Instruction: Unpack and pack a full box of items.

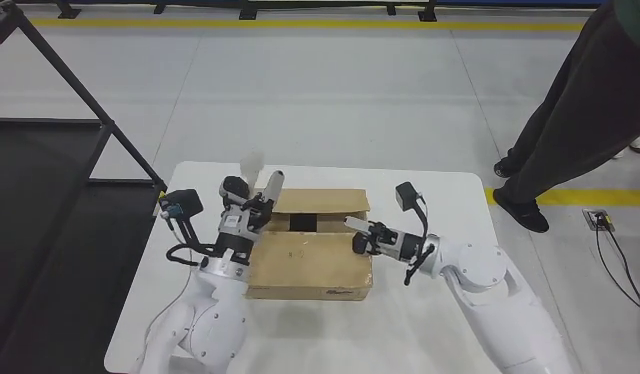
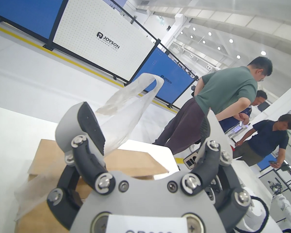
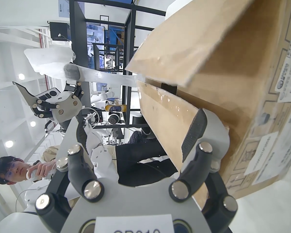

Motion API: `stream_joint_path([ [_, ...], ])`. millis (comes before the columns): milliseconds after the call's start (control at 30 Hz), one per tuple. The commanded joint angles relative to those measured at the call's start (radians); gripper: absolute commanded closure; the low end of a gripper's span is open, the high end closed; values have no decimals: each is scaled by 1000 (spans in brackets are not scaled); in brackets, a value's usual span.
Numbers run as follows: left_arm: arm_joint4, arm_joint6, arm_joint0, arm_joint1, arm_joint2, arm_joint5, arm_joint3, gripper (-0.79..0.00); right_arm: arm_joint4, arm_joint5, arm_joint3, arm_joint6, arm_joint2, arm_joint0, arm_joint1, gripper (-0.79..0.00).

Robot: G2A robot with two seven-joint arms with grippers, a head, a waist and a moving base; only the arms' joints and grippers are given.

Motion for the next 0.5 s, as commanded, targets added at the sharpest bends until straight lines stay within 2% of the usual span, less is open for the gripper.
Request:
stream_joint_path([
  [0,35,-18,-14,-4,27,-2,20,-785,-2,-3,-15,-6,12,-16,4,-785],
  [200,95,-28,-51,-21,89,9,64,-785,16,-34,-63,-16,59,-73,15,-785],
  [367,98,-15,-60,-33,100,17,76,-785,80,-100,-104,-41,94,-103,18,-785],
  [467,89,-4,-61,-39,97,21,83,-785,125,-102,-126,-67,100,-93,15,-785],
])
